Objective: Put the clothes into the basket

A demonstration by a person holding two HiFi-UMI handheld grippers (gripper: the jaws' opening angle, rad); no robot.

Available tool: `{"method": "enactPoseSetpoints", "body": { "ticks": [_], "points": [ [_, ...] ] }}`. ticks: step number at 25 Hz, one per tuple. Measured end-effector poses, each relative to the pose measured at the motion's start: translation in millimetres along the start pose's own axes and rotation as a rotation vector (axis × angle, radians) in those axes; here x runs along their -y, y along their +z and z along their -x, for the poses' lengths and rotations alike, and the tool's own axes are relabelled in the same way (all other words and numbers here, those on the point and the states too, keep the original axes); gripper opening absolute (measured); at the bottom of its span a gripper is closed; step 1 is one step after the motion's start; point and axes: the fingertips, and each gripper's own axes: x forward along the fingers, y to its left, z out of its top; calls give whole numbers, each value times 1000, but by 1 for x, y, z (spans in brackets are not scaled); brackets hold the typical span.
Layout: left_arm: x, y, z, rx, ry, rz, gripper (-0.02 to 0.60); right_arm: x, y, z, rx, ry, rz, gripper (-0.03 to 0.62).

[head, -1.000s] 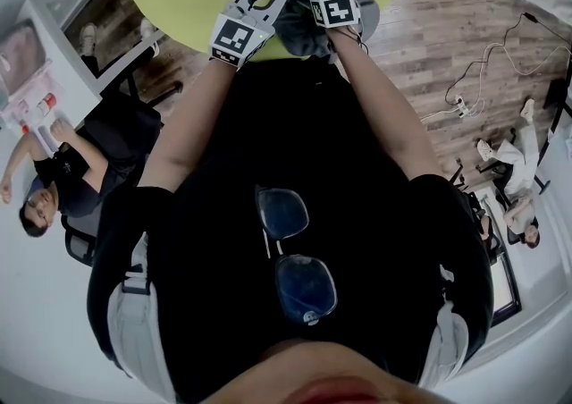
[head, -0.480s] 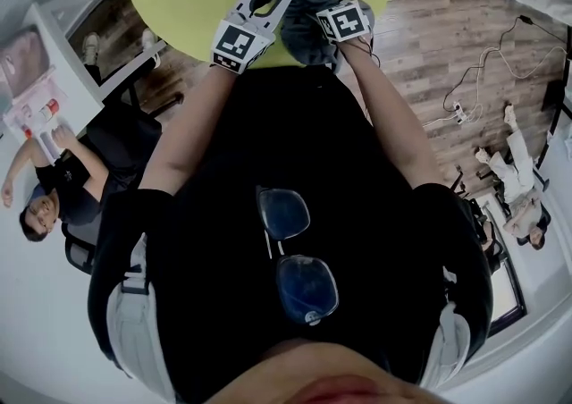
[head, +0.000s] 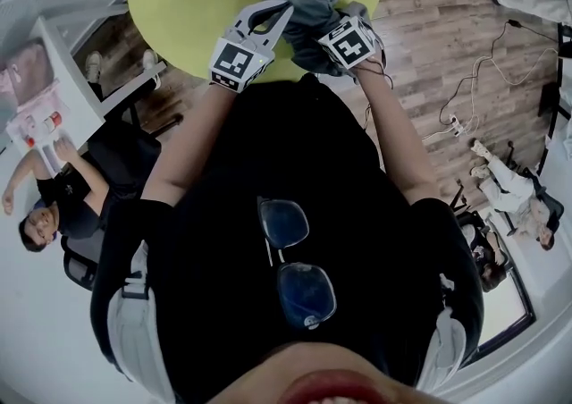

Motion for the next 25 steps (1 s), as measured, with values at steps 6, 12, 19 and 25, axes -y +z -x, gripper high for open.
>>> {"method": "enactPoseSetpoints", "body": {
  "ticks": [6, 12, 19, 25],
  "points": [
    [5, 20, 0, 22, 10, -41, 11, 5, 7, 21, -32, -22, 116, 350],
    [3, 37, 1, 39, 31, -54, 11, -2, 15, 45, -88, -2, 270, 350],
    [-1, 75, 8, 51, 49, -78, 11, -13, 52, 86, -69, 9, 396, 350],
    [-12, 100, 17, 70, 66, -77, 11, -12, 84, 111, -69, -50, 512, 351]
  ]
}}
